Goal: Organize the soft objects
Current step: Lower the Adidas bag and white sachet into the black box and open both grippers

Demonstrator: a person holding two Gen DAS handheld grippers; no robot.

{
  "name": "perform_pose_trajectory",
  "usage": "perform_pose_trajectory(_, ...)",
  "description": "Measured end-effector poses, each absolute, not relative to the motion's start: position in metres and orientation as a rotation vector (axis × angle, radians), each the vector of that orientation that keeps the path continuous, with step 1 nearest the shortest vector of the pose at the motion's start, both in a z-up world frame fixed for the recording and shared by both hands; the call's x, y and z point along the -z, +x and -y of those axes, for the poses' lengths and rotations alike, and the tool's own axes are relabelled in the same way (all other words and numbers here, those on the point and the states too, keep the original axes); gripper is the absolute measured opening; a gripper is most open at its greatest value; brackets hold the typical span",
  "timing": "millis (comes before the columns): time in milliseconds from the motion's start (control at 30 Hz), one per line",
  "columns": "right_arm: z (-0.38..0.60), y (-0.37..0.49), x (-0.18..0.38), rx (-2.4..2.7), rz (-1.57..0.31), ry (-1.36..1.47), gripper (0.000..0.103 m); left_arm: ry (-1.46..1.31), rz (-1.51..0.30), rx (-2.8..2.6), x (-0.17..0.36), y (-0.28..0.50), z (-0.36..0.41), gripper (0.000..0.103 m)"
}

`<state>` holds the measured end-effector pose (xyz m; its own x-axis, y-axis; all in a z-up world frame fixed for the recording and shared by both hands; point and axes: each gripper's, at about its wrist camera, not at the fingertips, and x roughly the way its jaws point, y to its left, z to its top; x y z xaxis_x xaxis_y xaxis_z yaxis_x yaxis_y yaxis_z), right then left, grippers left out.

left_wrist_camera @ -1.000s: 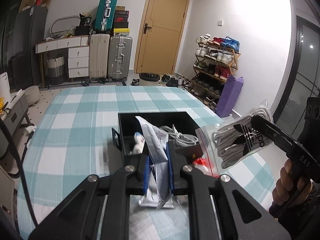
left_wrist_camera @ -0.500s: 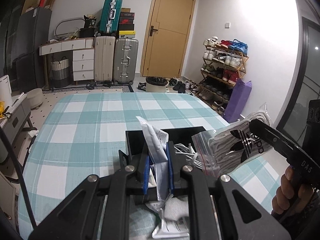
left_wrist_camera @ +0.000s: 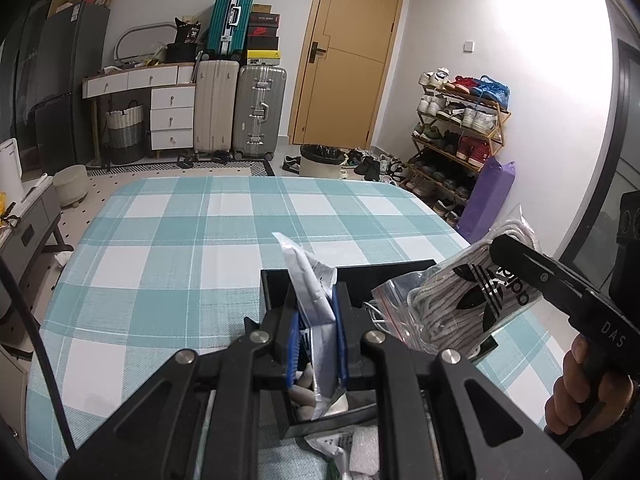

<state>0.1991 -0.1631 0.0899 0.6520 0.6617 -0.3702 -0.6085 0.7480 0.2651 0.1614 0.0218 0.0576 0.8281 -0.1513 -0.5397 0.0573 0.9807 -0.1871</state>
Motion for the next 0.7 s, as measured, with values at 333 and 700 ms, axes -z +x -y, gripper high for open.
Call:
perform_pose_trajectory(333,0.149,0.218,-0.074,-0.695,-0.532,0.084,0.023,-0.135,-0.636,0.109,-0.037,0.175,-0.016,0.012)
perform_pose_trajectory(700,0.131,0.236,-0.045,-0.695,-0.659,0.023,0.023,-0.060,-0.682,0.132,-0.027,0.177,0.001,0.013)
